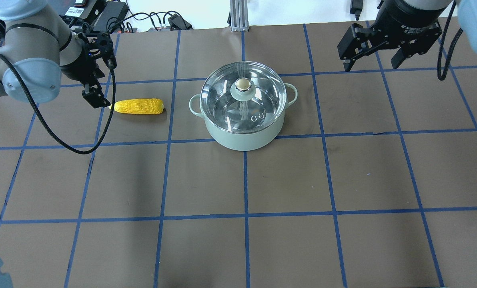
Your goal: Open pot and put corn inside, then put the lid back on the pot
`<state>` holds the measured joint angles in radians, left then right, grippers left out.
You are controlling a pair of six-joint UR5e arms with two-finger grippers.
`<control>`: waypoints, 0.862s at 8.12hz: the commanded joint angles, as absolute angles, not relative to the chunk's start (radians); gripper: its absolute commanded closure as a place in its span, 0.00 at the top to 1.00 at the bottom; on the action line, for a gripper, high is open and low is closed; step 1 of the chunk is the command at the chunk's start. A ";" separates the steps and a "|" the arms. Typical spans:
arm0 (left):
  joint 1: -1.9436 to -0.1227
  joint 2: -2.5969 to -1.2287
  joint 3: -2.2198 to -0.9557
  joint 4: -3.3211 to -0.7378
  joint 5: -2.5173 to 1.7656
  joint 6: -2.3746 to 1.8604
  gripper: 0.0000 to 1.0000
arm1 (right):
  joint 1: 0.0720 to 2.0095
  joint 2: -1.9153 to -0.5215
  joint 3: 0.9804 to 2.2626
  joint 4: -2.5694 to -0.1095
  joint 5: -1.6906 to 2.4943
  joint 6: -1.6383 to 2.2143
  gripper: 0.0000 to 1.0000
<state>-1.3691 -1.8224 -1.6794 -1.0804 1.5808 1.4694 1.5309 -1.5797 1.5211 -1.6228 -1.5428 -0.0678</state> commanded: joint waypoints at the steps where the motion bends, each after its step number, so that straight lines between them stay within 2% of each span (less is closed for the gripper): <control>1: -1.365 -1.908 -1.680 -1.034 1.566 1.558 1.00 | 1.532 -1.578 1.525 -1.621 -1.543 -0.064 1.00; 5: -1.365 -2.008 -1.674 -0.916 1.505 1.620 1.00 | 1.532 -1.559 1.540 -1.634 -1.545 -0.041 1.00; 7: -1.365 -2.055 -1.674 -0.885 1.497 1.624 1.00 | 1.551 -1.479 1.537 -1.809 -1.545 -0.008 1.00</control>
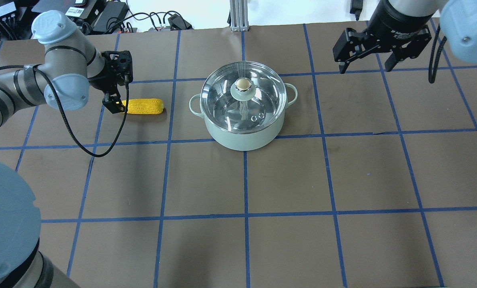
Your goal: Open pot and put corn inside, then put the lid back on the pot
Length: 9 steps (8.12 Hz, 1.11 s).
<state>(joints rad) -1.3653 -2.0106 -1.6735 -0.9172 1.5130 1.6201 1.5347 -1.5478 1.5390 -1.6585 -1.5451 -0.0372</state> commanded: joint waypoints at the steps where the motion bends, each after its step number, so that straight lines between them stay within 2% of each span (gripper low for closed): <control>1: -1.365 -2.083 -1.674 -0.873 1.497 1.624 1.00 | 1.595 -1.416 1.523 -1.880 -1.543 0.067 1.00; 4: -1.365 -2.106 -1.674 -0.867 1.497 1.626 1.00 | 1.825 -1.254 1.508 -2.115 -1.543 0.312 1.00; 8: -1.365 -2.146 -1.675 -0.848 1.497 1.624 1.00 | 1.934 -1.155 1.485 -2.191 -1.545 0.535 1.00; 9: -1.365 -2.149 -1.677 -0.847 1.500 1.614 0.88 | 1.937 -1.138 1.479 -2.186 -1.545 0.532 1.00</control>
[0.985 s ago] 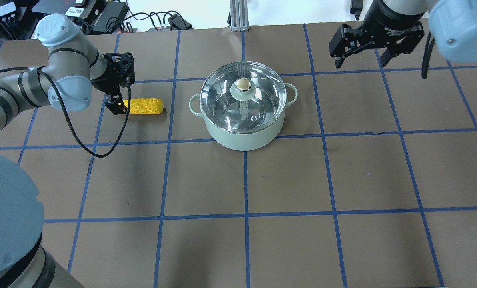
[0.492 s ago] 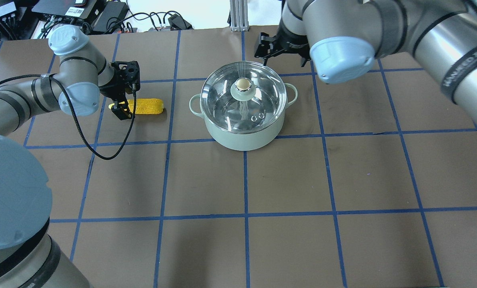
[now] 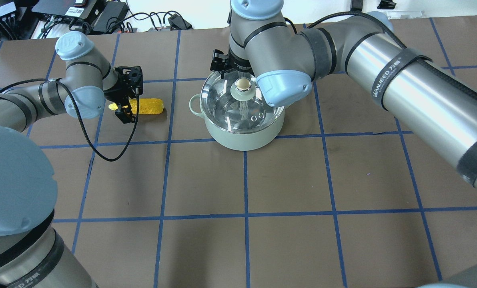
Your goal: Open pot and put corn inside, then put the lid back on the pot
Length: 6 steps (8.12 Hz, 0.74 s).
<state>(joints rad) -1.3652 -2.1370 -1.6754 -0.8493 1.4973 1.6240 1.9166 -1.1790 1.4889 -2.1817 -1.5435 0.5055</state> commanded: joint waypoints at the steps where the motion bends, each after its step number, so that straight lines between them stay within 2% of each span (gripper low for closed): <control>1: -1.365 -2.146 -1.675 -0.841 1.508 1.626 0.28 | 1.936 -1.129 1.444 -2.149 -1.546 0.508 1.00; 2: -1.365 -2.138 -1.675 -0.844 1.519 1.624 0.00 | 1.936 -1.118 1.406 -2.064 -1.590 0.432 1.00; 6: -1.365 -2.051 -1.674 -0.900 1.661 1.631 0.00 | 1.933 -1.098 1.396 -2.052 -1.600 0.449 1.00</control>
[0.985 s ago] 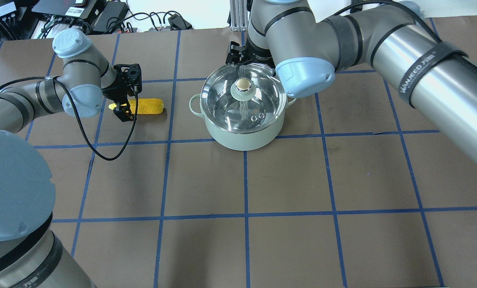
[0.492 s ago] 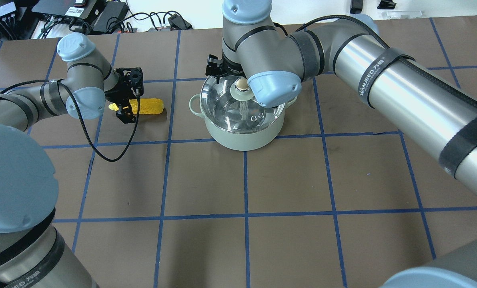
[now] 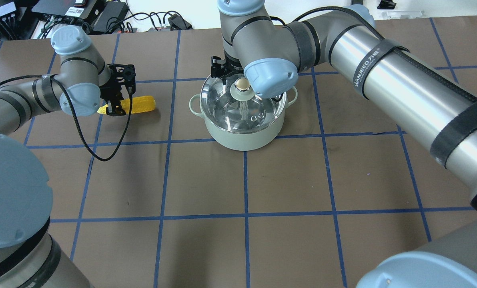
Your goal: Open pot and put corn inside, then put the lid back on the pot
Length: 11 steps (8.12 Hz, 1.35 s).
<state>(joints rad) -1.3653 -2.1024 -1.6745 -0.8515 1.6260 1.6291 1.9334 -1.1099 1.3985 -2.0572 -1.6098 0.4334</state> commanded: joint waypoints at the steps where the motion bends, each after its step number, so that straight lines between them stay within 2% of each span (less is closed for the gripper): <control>1: -1.365 -2.014 -1.674 -0.938 1.661 1.631 0.00 | 1.933 -1.095 1.399 -2.052 -1.600 0.439 0.90; 3: -1.365 -1.962 -1.674 -1.015 1.667 1.640 0.00 | 1.927 -1.098 1.401 -2.048 -1.600 0.434 0.49; 5: -1.367 -1.884 -1.674 -1.072 1.700 1.644 0.00 | 1.919 -1.107 1.397 -2.042 -1.583 0.434 0.30; 8: -1.384 -1.862 -1.674 -1.092 1.671 1.648 0.00 | 1.911 -1.153 1.388 -2.027 -1.577 0.440 0.27; 11: -1.399 -1.842 -1.674 -1.094 1.588 1.646 0.00 | 1.853 -1.348 1.397 -1.803 -1.571 0.370 0.28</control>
<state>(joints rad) -1.3871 -1.8559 -1.6736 -1.0918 1.6339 1.6475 1.8906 -1.2248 1.3894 -1.9415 -1.5732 0.4313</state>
